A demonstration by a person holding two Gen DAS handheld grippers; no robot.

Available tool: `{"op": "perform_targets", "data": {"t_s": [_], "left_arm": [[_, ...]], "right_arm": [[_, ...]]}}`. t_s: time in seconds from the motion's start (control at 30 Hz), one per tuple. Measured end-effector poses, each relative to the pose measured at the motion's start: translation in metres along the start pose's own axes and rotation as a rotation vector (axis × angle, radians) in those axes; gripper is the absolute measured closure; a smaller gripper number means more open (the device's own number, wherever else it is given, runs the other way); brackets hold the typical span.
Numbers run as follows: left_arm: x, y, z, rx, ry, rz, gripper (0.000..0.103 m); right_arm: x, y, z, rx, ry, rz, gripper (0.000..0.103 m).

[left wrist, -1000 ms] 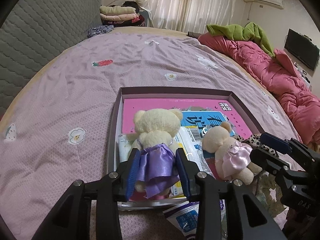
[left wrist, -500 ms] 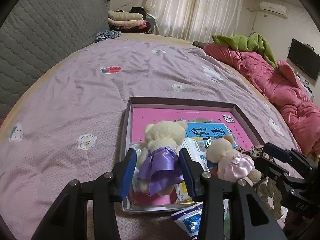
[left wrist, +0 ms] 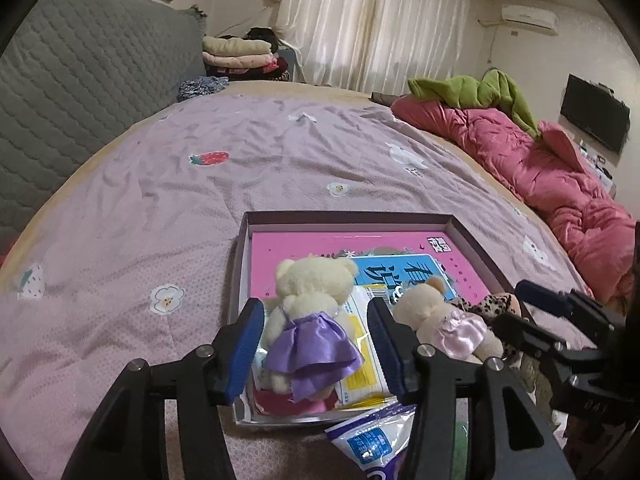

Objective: Organize soft objects
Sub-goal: 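Open the right gripper on the pink-dress bear while the left opens on the purple-dress bear, then withdraw both open grippers from the box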

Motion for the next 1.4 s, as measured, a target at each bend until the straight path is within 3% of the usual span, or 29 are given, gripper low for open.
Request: {"op": "perform_targets", "data": {"t_s": [0.2, 0.87, 1.27, 1.4], "left_arm": [[0.009, 0.004, 0.002, 0.011, -0.05, -0.013, 0.05], [0.008, 0.024, 0.009, 0.039, -0.043, -0.023, 0.05], [0.003, 0.029, 0.017, 0.017, -0.012, -0.009, 0.049], [0.005, 0.033, 0.02, 0.016, -0.014, -0.002, 0.05]], "right_arm": [[0.006, 0.003, -0.001, 0.009, -0.011, 0.013, 0.033], [0.039, 0.04, 0.007, 0.04, -0.05, 0.095, 0.033], [0.038, 0.051, 0.015, 0.02, -0.064, 0.097, 0.033], [0.028, 0.06, 0.018, 0.022, -0.068, 0.051, 0.033]]}}
Point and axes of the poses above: each gripper's, at about its wrist camera, not at the fingertips, and y roughly against the way its jaws point, x to its right, z to its underside, the point moved 2 cm from there along -y, roughly the way its jaws point, and after that the axes turned 2 degrees about x, right-handed, at the moved point
